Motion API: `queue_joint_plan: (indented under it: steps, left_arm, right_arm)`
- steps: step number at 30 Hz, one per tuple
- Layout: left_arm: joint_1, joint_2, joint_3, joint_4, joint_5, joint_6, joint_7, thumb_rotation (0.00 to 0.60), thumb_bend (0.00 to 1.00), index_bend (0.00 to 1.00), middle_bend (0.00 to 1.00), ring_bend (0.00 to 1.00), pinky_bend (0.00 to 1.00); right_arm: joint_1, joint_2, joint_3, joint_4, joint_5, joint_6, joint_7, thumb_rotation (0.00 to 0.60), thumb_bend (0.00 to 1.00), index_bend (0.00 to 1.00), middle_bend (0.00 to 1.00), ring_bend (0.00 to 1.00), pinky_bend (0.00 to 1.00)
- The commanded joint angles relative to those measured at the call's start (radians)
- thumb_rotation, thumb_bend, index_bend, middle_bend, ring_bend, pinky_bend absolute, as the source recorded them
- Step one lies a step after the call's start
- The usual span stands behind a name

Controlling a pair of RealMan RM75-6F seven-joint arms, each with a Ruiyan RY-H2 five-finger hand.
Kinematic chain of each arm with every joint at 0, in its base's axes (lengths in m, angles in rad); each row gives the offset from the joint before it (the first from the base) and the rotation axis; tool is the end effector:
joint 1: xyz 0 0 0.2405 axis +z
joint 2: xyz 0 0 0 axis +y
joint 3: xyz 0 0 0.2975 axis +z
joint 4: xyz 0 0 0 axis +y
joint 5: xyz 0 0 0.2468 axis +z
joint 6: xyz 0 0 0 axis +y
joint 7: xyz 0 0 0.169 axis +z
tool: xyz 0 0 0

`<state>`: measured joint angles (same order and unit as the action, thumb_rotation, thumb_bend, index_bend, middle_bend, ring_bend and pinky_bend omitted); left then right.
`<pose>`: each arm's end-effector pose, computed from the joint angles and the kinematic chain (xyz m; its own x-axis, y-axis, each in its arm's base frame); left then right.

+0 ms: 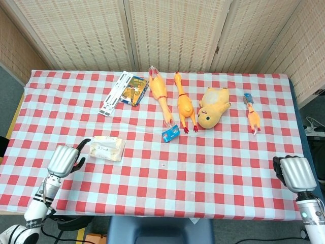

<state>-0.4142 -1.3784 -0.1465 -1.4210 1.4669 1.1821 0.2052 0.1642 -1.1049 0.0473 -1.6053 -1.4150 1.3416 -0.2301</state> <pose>-0.2924 0.3453 0.0355 0.5324 0.0486 0.8451 0.8194 -0.2804 -0.5000 -0.3704 -0.2397 0.1329 0.6012 -0.1117 0.7912 -0.7975 -0.0220 0.6029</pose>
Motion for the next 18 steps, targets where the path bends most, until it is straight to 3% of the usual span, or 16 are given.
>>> queue_joint_plan:
  steps: [1, 11, 18]
  left_arm:
    - [-0.035, -0.039, -0.011, 0.042, -0.024, -0.038, -0.011, 0.600, 0.43, 0.19, 0.84, 0.87, 0.92]
    - [-0.090, -0.148, -0.024, 0.165, -0.055, -0.055, 0.008, 0.600, 0.44, 0.19, 0.84, 0.87, 0.92]
    - [-0.109, -0.197, -0.018, 0.224, -0.060, -0.050, 0.003, 0.600, 0.46, 0.40, 0.85, 0.87, 0.92]
  right_arm:
    - [0.000, 0.001, 0.000, -0.001, 0.001, -0.001, 0.000, 0.600, 0.92, 0.86, 0.72, 0.61, 0.65]
    - [0.003, 0.007, 0.001, -0.007, 0.011, -0.014, -0.003, 0.600, 0.92, 0.86, 0.72, 0.61, 0.65]
    - [0.003, 0.010, 0.002, -0.009, 0.014, -0.017, -0.003, 0.600, 0.92, 0.86, 0.72, 0.61, 0.65]
